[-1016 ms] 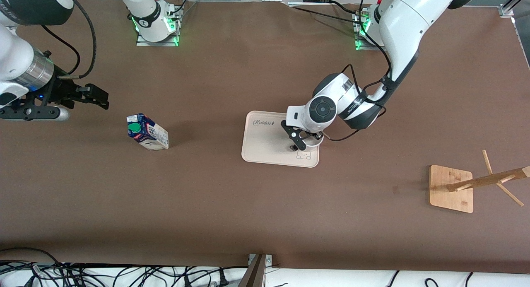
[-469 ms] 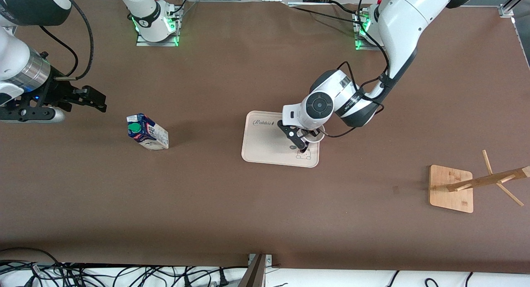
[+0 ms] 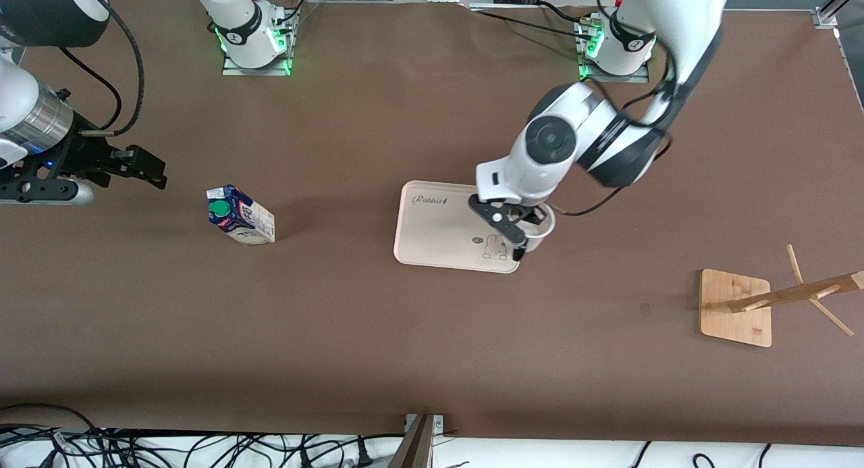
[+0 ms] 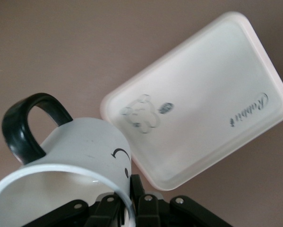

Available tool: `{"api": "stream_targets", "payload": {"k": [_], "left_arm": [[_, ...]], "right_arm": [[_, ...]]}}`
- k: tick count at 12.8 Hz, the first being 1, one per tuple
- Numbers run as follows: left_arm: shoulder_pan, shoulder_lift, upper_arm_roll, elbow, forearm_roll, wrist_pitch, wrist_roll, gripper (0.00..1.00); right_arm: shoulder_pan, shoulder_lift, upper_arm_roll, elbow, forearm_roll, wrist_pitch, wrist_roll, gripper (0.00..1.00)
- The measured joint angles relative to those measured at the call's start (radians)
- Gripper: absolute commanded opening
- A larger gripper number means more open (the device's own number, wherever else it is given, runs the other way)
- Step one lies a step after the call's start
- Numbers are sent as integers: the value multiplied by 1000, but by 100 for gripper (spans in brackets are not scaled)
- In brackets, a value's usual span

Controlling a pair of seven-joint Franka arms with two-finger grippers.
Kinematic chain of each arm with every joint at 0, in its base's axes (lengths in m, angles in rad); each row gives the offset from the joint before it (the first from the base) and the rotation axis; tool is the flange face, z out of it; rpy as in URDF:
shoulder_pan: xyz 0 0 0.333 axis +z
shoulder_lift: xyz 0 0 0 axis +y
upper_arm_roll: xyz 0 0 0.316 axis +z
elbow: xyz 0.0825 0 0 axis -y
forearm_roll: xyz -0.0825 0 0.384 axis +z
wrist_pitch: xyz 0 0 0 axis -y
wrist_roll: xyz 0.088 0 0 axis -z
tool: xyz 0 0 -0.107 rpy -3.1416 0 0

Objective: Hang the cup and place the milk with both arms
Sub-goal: 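Carry the mug with the left gripper toward the wooden mug tree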

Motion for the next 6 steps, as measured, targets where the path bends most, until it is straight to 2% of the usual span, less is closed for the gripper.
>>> {"api": "stream_targets", "payload": {"k": [2, 3, 6], "left_arm": [[0, -112, 72, 1, -1, -45, -5, 0], [-2, -136, 124, 1, -1, -56, -8, 0], [-1, -133, 277, 1, -8, -1, -29, 0]], "right_arm": [[0, 0, 0, 0, 0, 2, 0, 100], [0, 0, 0, 0, 0, 2, 0, 100], [0, 0, 0, 1, 0, 2, 0, 100]]}}
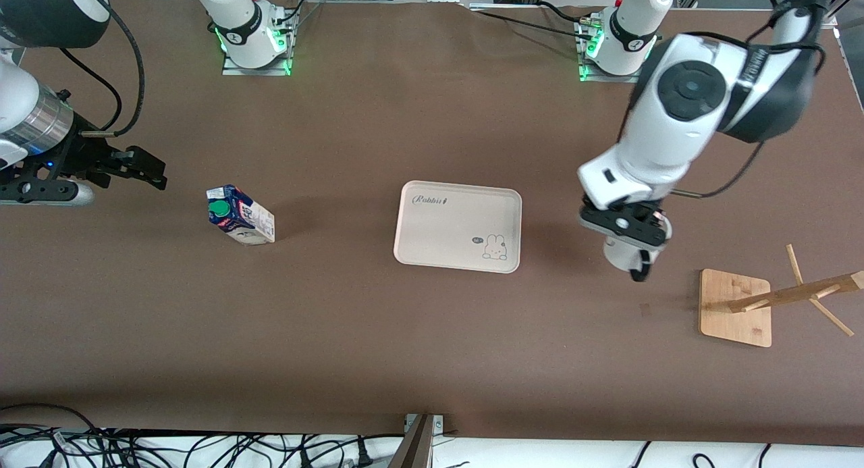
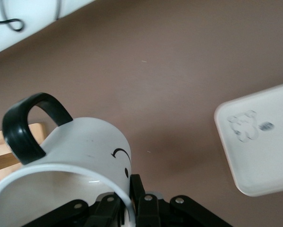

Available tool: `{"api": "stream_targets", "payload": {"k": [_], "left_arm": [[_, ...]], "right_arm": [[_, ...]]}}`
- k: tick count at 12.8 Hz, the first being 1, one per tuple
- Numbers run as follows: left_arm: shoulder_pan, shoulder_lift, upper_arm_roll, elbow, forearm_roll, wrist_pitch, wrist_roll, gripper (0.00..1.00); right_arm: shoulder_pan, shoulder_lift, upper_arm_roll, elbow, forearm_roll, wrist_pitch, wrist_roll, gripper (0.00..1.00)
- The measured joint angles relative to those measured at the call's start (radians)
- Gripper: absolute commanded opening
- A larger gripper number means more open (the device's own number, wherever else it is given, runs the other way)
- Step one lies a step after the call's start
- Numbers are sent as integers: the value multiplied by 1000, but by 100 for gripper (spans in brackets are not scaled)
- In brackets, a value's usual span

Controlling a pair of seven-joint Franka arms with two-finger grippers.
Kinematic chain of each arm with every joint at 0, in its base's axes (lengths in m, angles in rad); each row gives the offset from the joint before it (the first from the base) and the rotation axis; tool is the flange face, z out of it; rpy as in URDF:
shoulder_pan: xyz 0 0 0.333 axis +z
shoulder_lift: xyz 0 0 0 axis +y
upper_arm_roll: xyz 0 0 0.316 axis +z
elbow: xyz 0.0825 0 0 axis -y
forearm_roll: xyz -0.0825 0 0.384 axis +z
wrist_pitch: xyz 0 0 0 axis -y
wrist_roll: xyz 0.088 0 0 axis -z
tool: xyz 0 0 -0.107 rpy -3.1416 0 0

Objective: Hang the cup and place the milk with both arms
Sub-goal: 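Carry the mug with the left gripper toward the wooden mug tree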

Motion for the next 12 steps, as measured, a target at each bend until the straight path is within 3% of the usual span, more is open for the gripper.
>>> {"api": "stream_targets", "payload": {"k": [2, 7, 12], "left_arm": [[36, 5, 50, 22, -55, 40, -19, 0], [264, 8, 57, 100, -320, 42, 35, 0], [310, 26, 56, 101, -423, 41, 42, 0]], "right_arm": [[0, 0, 0, 0, 0, 0, 0, 100], [0, 0, 0, 0, 0, 0, 0, 100], [0, 0, 2, 4, 0, 0, 1, 100]]}}
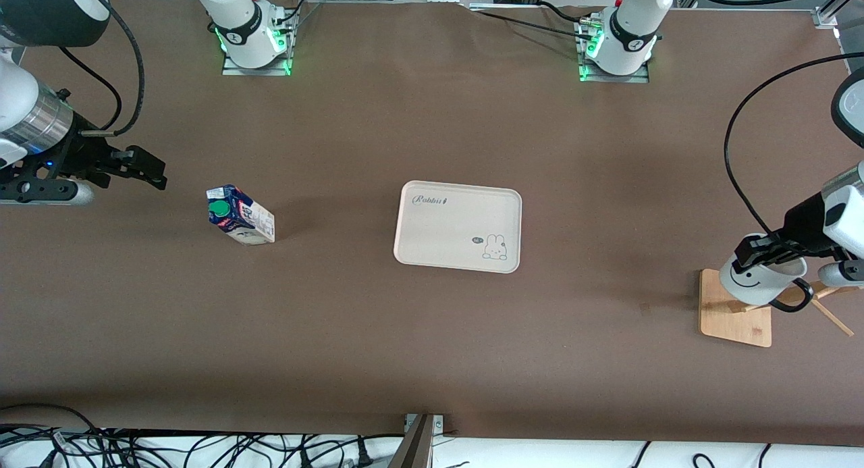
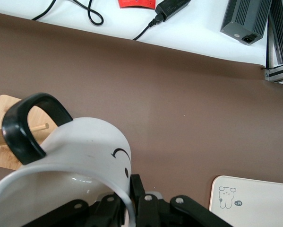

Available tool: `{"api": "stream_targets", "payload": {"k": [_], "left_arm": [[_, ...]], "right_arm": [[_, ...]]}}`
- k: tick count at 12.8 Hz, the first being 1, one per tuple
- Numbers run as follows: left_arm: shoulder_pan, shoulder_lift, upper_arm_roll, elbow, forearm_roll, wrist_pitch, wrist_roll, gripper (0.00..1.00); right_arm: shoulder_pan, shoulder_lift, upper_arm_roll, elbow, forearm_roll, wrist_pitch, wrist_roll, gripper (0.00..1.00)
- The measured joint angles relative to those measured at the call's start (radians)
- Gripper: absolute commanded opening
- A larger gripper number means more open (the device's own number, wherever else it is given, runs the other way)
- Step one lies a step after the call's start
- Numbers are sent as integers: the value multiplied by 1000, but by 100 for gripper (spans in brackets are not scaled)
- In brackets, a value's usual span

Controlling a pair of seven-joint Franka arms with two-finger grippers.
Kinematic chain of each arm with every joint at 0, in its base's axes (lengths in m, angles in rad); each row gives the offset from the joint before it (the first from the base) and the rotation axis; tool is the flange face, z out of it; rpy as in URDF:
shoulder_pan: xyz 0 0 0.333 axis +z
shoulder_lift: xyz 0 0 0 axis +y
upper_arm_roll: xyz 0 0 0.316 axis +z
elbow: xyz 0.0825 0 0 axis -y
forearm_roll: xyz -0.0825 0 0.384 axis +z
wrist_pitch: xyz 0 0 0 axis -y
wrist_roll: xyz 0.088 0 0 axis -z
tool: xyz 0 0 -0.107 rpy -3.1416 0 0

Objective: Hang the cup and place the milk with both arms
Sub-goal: 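Carry the mug with the left gripper toward the wooden mug tree, then hang the mug handle on a mug tree peg with the left gripper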

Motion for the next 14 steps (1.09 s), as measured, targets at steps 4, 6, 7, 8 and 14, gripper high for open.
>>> {"api": "stream_targets", "payload": {"k": [4, 6, 7, 8, 14], "left_arm": [[21, 20, 0, 9, -33, 1, 0, 0], [40, 25, 0, 17, -38, 0, 11, 0], [47, 26, 0, 20, -39, 0, 32, 0], [54, 27, 0, 22, -40, 0, 46, 0], [82, 32, -1, 25, -55, -12, 65, 0]], "right_arm": [[0, 0, 0, 1, 0, 0, 1, 100], [0, 0, 0, 1, 0, 0, 1, 100], [0, 0, 0, 1, 0, 0, 1, 100], [0, 0, 1, 1, 0, 0, 1, 100], [0, 0, 1, 1, 0, 0, 2, 100]]}}
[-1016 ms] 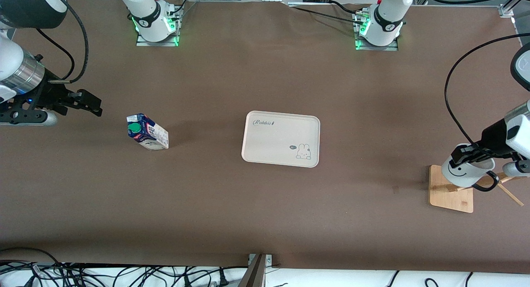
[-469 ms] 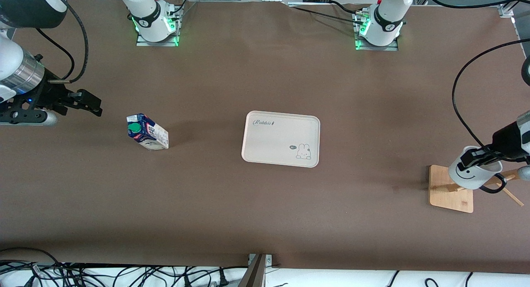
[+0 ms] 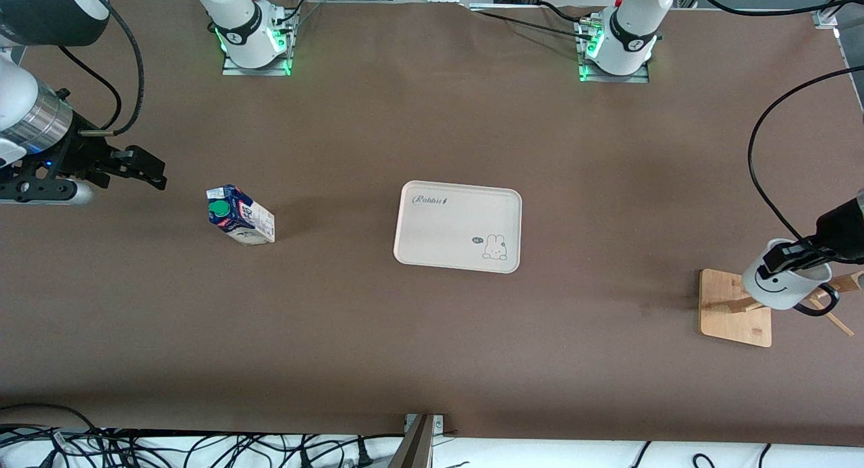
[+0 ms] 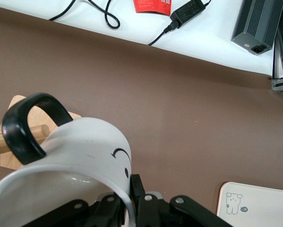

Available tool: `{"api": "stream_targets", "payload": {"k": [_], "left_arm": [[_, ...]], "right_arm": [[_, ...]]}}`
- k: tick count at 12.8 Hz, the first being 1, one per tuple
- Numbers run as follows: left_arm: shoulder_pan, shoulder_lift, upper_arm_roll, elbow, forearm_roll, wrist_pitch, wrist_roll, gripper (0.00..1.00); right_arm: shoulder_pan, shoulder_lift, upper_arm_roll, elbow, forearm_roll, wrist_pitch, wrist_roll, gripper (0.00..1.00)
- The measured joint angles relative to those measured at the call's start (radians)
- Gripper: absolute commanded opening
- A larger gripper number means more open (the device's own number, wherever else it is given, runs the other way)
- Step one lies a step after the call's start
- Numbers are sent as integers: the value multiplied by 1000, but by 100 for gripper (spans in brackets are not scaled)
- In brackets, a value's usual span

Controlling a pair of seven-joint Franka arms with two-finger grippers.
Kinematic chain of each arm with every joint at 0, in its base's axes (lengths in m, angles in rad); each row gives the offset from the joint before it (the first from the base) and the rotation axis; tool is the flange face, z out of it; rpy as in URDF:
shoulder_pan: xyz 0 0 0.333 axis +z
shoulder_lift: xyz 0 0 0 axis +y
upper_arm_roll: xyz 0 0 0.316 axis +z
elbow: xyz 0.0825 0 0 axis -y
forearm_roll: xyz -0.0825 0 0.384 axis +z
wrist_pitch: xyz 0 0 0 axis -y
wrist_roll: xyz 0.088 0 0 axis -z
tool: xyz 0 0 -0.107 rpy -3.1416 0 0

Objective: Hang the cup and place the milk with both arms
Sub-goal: 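Hang the mug handle on a mug tree peg with the left gripper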

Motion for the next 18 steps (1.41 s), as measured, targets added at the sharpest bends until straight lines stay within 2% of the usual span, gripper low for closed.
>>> {"api": "stream_targets", "payload": {"k": [2, 3, 4, 5, 10, 15, 18], "left_arm": [[13, 1, 0, 0, -18, -17, 3, 0], [17, 2, 0, 0, -25, -24, 8, 6], [21, 2, 0, 0, -29, -31, 19, 83], [26, 3, 0, 0, -32, -37, 30, 100], [34, 4, -3, 5, -51, -53, 46, 100], [34, -24, -6, 38, -41, -237, 46, 100], [33, -80, -43, 50, 98, -321, 50, 100]], "right_arm": [[0, 0, 0, 0, 0, 0, 1, 100], [0, 0, 0, 0, 0, 0, 1, 100], [0, 0, 0, 0, 0, 0, 1, 100], [0, 0, 0, 0, 0, 0, 2, 100], [0, 0, 0, 0, 0, 0, 3, 100], [0, 0, 0, 0, 0, 0, 3, 100], [0, 0, 0, 0, 0, 0, 4, 100]]}}
